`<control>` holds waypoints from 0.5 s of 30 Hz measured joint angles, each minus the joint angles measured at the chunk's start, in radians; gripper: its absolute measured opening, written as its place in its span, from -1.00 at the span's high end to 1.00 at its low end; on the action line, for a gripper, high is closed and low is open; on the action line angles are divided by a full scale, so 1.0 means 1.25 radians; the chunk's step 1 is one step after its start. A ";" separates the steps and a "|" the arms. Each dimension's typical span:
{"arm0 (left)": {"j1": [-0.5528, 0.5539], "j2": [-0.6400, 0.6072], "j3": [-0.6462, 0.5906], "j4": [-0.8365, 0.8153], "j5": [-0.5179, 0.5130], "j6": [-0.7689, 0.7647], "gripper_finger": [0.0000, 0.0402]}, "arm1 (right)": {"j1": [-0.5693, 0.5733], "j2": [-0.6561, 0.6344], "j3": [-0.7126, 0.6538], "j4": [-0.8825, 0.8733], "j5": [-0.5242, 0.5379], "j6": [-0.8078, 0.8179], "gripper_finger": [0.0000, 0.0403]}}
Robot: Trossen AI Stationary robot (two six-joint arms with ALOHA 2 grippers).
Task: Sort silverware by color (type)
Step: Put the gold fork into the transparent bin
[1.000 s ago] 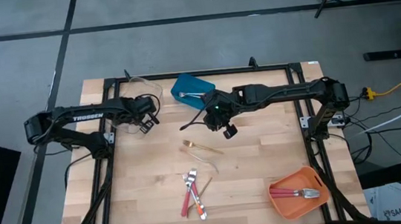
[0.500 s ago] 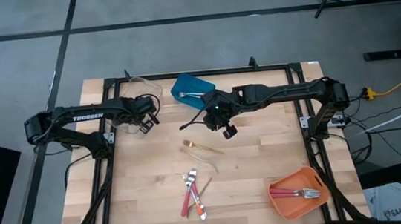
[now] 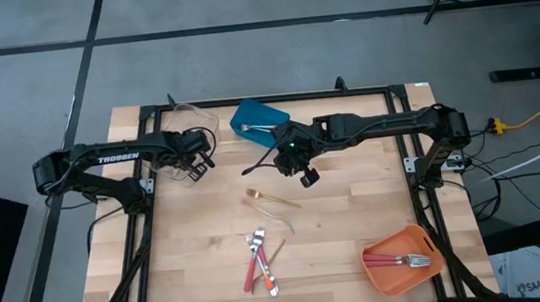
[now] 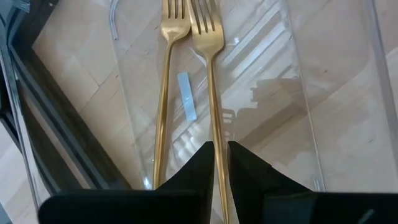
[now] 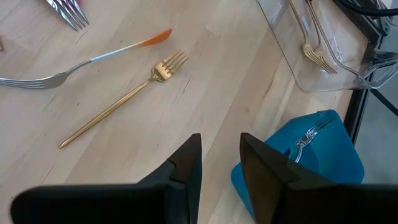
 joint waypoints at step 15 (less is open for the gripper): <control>0.000 -0.016 0.000 0.002 0.001 -0.001 0.81 | 0.000 0.000 0.000 0.000 -0.111 -0.005 0.50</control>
